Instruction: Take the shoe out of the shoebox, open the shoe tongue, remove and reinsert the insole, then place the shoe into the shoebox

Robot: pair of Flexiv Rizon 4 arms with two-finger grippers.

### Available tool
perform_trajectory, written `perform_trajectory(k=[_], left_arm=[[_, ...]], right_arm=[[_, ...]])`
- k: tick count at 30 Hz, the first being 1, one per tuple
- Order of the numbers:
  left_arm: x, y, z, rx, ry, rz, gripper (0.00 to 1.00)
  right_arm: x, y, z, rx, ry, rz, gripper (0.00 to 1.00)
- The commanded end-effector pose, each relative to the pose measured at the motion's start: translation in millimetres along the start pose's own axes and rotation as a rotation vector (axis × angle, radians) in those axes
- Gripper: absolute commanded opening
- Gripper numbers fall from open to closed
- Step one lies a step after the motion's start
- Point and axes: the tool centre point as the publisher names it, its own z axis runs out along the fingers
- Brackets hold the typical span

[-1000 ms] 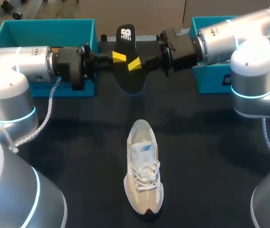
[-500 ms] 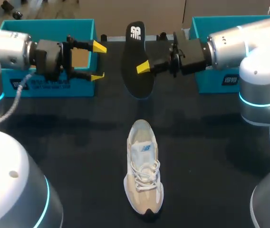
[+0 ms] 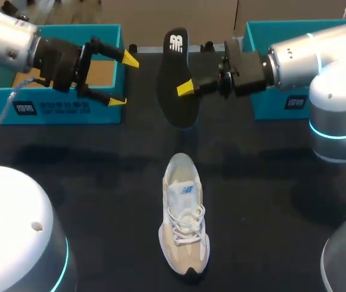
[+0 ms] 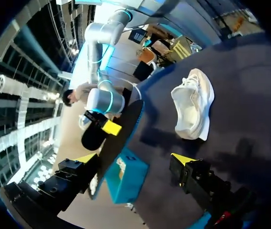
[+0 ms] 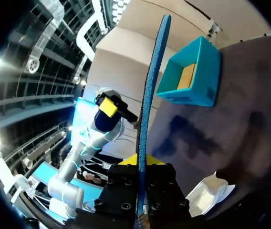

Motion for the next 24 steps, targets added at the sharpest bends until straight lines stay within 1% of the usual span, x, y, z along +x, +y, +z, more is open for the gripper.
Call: perform_trajectory(k=[1, 2, 4, 6, 22, 23, 24], left_arm=[[-1.6, -12.3, -7.1, -0.078, 0.144, -0.141, 1.0], [-0.2, -13.4, -8.7, -0.119, 0.181, -0.214, 1.0], [5.7, -12.0, -9.0, -0.242, 0.276, -0.303, 1.0], [5.7, -12.0, -9.0, -0.242, 0.276, -0.303, 1.0], [5.7, -12.0, -9.0, -0.242, 0.276, -0.303, 1.0], [9.4, -15.7, -1.4, -0.269, 0.288, -0.353, 1.0], [14.3, -19.2, 5.2, -0.307, 0.287, -0.356, 1.0]], right_arm=[[-7.2, -5.7, -6.4, 0.007, 0.003, -0.041, 0.0], [-10.7, -8.1, -7.2, 0.017, -0.004, -0.065, 0.0], [-17.5, -11.2, -9.0, 0.042, -0.009, -0.093, 0.0], [-25.3, -12.4, -13.0, 0.033, -0.035, -0.077, 0.0], [-25.3, -12.4, -13.0, 0.033, -0.035, -0.077, 0.0], [-25.3, -12.4, -13.0, 0.033, -0.035, -0.077, 0.0], [-25.3, -12.4, -13.0, 0.033, -0.035, -0.077, 0.0]])
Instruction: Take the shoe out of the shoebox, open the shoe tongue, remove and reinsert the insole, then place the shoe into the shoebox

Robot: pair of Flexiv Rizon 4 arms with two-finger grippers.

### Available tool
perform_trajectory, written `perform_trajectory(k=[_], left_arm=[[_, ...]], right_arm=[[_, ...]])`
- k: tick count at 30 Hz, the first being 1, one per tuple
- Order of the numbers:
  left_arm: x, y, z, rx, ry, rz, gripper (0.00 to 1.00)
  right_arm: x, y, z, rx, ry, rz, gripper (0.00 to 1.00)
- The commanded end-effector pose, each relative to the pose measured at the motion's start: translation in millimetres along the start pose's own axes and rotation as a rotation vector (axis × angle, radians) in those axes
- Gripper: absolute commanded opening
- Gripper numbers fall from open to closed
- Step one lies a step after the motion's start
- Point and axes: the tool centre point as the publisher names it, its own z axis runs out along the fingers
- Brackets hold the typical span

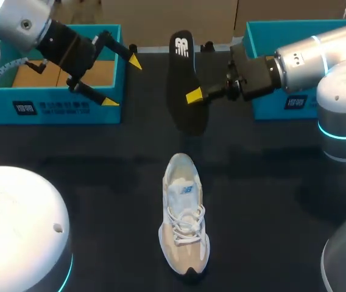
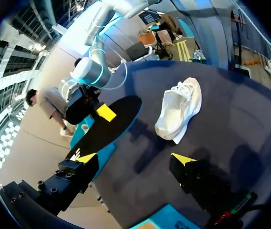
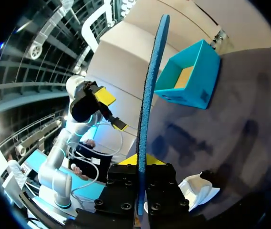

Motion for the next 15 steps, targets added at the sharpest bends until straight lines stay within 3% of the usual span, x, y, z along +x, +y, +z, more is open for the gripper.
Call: perform_trajectory(k=[1, 8, 9, 11, 15], left_arm=[[11.3, -12.3, 16.8, -0.076, -0.002, -0.089, 1.0], [29.4, -28.0, 32.4, -0.202, 0.073, -0.403, 1.0], [37.9, -28.5, 37.9, -0.216, 0.153, -0.598, 1.0], [50.4, -26.9, 41.7, -0.274, 0.172, -0.724, 1.0], [50.4, -26.9, 41.7, -0.274, 0.172, -0.724, 1.0]], right_arm=[[1.0, -0.6, 0.1, 0.0, -0.004, 0.001, 0.0], [-4.2, -21.7, -9.9, 0.006, 0.002, -0.111, 0.0], [-12.1, -29.5, -13.5, -0.04, 0.028, -0.15, 0.0], [-18.7, -38.4, -14.1, -0.089, 0.048, -0.175, 0.0], [-23.3, -43.3, -12.6, -0.107, 0.047, -0.168, 0.0]])
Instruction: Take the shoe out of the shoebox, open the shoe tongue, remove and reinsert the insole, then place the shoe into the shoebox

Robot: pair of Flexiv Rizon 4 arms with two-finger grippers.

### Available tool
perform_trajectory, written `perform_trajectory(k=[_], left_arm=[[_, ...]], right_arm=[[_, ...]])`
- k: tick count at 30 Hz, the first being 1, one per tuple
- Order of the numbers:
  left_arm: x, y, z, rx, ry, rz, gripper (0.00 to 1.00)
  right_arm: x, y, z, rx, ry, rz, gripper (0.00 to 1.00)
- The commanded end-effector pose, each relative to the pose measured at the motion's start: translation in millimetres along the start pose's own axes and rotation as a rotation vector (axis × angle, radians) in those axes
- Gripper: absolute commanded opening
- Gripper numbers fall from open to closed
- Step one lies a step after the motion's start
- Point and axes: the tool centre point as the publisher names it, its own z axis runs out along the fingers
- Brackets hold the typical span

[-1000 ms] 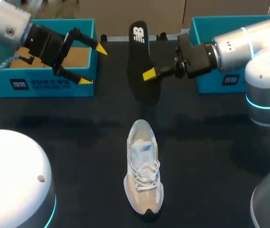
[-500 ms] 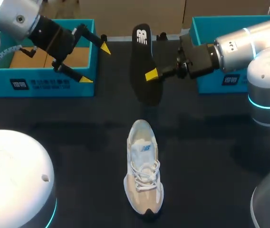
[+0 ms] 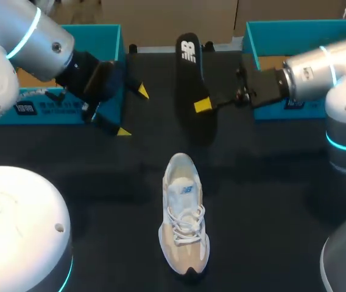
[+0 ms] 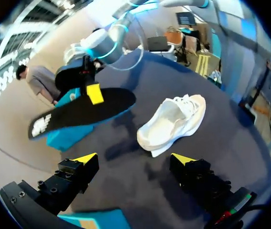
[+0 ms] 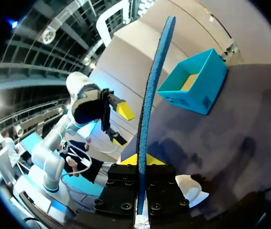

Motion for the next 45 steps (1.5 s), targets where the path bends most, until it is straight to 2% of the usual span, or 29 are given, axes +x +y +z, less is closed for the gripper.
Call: perform_trajectory(k=[1, 8, 11, 14, 19, 20, 34, 38, 45], left_arm=[[1.6, -3.4, -1.4, -0.141, 0.082, -0.292, 1.0], [1.6, -3.4, -1.4, -0.141, 0.082, -0.292, 1.0], [11.1, -3.8, 21.7, -0.149, 0.116, -0.32, 1.0], [24.5, 0.7, 43.9, -0.155, 0.141, -0.347, 1.0], [42.8, 5.4, 64.1, -0.141, 0.2, -0.386, 1.0], [45.5, 8.2, 64.7, -0.142, 0.198, -0.402, 1.0], [45.5, 8.2, 64.7, -0.142, 0.198, -0.402, 1.0], [57.6, 13.2, 74.7, -0.1, 0.199, -0.409, 1.0], [70.5, 21.1, 84.2, -0.079, 0.206, -0.409, 1.0]], right_arm=[[-1.9, -20.1, 0.2, -0.069, 0.01, -0.005, 0.0], [-1.9, -20.1, 0.2, -0.069, 0.01, -0.005, 0.0], [-4.1, -18.1, 2.5, -0.072, 0.014, -0.024, 0.0], [-13.8, -21.5, 17.3, -0.067, 0.045, -0.072, 0.0], [-29.0, -34.3, 42.2, -0.055, 0.075, -0.091, 0.0], [-33.8, -40.1, 47.3, -0.059, 0.091, -0.078, 0.0], [-33.8, -40.1, 47.3, -0.059, 0.091, -0.078, 0.0], [-31.0, -42.1, 51.7, -0.064, 0.072, -0.119, 0.0], [-26.7, -48.5, 51.2, -0.088, 0.074, -0.197, 0.0]])
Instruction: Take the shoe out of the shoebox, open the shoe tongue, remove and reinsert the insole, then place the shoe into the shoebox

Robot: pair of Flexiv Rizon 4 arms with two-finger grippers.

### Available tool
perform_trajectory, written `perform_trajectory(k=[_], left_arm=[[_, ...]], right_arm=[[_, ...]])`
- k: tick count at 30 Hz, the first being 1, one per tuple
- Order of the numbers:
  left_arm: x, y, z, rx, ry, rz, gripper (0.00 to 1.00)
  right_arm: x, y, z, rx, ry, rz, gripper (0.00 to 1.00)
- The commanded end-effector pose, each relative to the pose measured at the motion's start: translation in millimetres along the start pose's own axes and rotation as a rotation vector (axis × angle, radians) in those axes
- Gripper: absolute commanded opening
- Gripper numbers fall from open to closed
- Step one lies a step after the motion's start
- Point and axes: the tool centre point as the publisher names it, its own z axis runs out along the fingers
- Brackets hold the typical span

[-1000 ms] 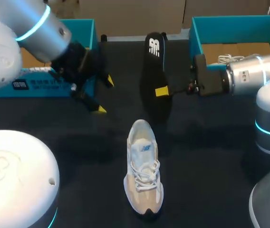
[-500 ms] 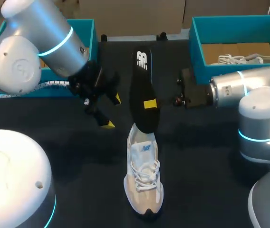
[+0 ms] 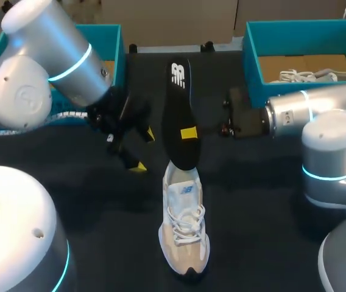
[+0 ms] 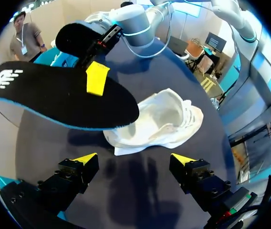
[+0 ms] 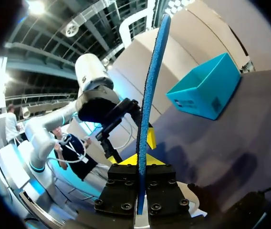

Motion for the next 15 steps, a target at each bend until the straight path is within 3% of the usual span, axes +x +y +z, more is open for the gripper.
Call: perform_trajectory(k=[1, 5, 15], left_arm=[[5.8, 8.1, 9.6, 0.055, 0.005, 0.006, 1.0], [11.8, 9.6, 16.3, 0.063, 0.044, 0.015, 1.0], [11.8, 9.6, 16.3, 0.063, 0.044, 0.015, 1.0]], right_arm=[[5.2, -7.6, -1.9, -0.023, 0.001, -0.032, 0.0], [3.0, -17.8, -1.9, -0.017, 0.049, -0.068, 0.0], [3.0, -17.8, -1.9, -0.017, 0.049, -0.068, 0.0]])
